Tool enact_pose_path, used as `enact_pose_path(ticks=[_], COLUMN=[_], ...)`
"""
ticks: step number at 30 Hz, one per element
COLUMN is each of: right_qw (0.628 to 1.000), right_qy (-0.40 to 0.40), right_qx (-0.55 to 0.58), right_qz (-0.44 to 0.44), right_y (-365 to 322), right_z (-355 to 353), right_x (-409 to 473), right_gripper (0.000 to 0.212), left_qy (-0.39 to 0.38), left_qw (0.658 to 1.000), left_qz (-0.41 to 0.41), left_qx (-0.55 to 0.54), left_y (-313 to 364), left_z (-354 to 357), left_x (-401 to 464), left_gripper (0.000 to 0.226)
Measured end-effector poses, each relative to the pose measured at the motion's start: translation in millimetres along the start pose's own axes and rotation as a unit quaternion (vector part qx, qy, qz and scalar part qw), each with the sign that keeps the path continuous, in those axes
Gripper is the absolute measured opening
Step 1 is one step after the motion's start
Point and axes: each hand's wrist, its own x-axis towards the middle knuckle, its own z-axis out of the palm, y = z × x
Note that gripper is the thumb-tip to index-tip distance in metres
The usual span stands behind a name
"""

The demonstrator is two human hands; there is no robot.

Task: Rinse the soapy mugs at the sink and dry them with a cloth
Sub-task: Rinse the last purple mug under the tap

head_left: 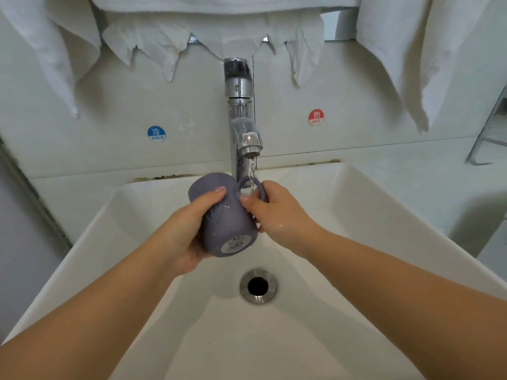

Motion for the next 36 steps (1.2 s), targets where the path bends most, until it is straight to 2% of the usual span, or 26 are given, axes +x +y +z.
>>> enact_pose_path(ticks=[3,6,10,12,15,17,19,22,27,34,36], right_qw=[0.993,0.992,0.999,0.998,0.998,0.998,0.994,0.991,0.988,0.979,0.975], right_qy=[0.070,0.054,-0.019,-0.036,-0.012,0.040,0.065,0.054,0.003,0.050,0.068], right_qx=[-0.079,-0.097,-0.004,0.035,0.054,0.010,-0.054,-0.093,-0.113,-0.161,-0.178], right_qz=[-0.049,-0.057,-0.042,-0.027,-0.011,-0.043,-0.069,-0.076,-0.102,-0.114,-0.111], right_y=[5.8,6.1,1.4,2.5,3.3,5.0,6.2,5.4,1.1,-3.7,-2.9], right_z=[1.1,-4.0,-1.5,-0.2,-2.1,-5.8,-9.2,-9.7,-10.1,-13.8,-14.8], right_x=[1.4,2.5,3.6,4.8,5.0,6.2,7.6,9.5,5.8,5.0,7.1], right_gripper=[0.031,0.028,0.003,0.010,0.021,0.034,0.037,0.034,0.012,0.024,0.030], left_qy=[-0.007,0.003,0.041,0.049,0.032,0.012,0.001,0.019,0.049,0.022,0.033], left_qw=[0.999,0.999,0.998,0.997,0.998,0.999,0.999,0.999,0.998,0.999,0.997], left_qz=[0.001,0.029,0.055,0.050,0.036,0.032,0.031,0.048,0.030,0.044,0.056], left_qx=[0.038,0.044,0.000,-0.021,-0.030,-0.019,-0.009,-0.002,-0.019,0.006,0.036], left_y=[-2.7,0.5,4.4,2.6,-2.2,-5.4,-6.3,-4.1,-1.4,-0.3,-1.1], left_z=[4.1,4.9,3.2,3.8,8.7,12.3,13.9,12.1,8.1,9.4,12.9], left_x=[0.7,1.0,2.5,3.2,1.6,0.4,0.4,1.3,0.6,-0.2,-0.6], left_gripper=[0.037,0.038,0.038,0.038,0.029,0.027,0.029,0.026,0.032,0.031,0.044])
